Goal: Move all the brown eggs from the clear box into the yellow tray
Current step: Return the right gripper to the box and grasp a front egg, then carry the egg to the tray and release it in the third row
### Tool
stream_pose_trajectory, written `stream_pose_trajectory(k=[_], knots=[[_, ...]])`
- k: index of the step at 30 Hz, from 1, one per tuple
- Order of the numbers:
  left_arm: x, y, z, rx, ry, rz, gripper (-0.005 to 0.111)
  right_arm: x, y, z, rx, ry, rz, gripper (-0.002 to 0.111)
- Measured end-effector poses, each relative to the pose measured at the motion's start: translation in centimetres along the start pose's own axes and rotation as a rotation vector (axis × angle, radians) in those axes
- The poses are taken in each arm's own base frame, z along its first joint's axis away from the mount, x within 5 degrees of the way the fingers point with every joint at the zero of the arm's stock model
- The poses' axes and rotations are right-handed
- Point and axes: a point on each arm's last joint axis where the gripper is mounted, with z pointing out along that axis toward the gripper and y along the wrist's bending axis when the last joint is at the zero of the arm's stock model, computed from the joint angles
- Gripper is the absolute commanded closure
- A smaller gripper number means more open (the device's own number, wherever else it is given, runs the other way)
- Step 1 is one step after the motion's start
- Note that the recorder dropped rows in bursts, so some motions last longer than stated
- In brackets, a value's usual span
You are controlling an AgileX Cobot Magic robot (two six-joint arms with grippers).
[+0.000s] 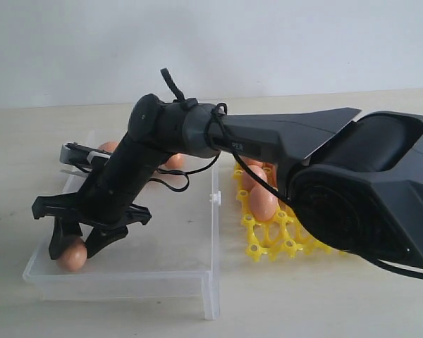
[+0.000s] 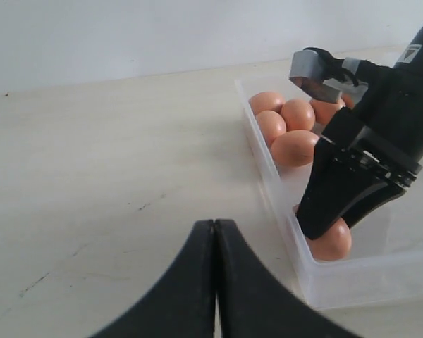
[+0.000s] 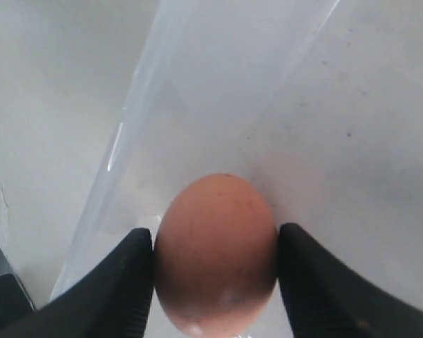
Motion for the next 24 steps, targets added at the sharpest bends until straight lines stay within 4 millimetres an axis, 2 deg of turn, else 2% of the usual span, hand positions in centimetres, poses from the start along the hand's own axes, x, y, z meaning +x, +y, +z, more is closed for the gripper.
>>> stream_pose_trajectory(k=[3, 9, 14, 16, 21, 24], knots=[[0.0, 0.0, 0.0, 0.000, 0.000, 0.000, 0.107, 0.0, 0.1, 0.1, -0.003, -0.003, -0.012, 0.107], [0.0, 0.0, 0.0, 0.000, 0.000, 0.000, 0.107, -0.3, 0.4, -0.3, 0.049, -0.047, -0.114, 0.108], [0.0, 0.0, 0.0, 0.000, 0.000, 0.000, 0.107, -1.3, 1.0, -2.6, 0.178, -0.165, -0.234, 0.108], [0.0, 0.0, 0.0, 0.000, 0.000, 0.000, 0.107, -1.4, 1.6, -4.1, 0.209, -0.229, -0.265, 0.108], [0.0, 0.0, 0.0, 0.000, 0.000, 0.000, 0.107, 0.4, 2.4, -7.4, 0.269, -0.400, -0.323, 0.108], [0.0, 0.0, 0.0, 0.000, 0.000, 0.000, 0.107, 2.8, 2.2, -9.5, 0.329, -0.512, -0.362, 0.108]])
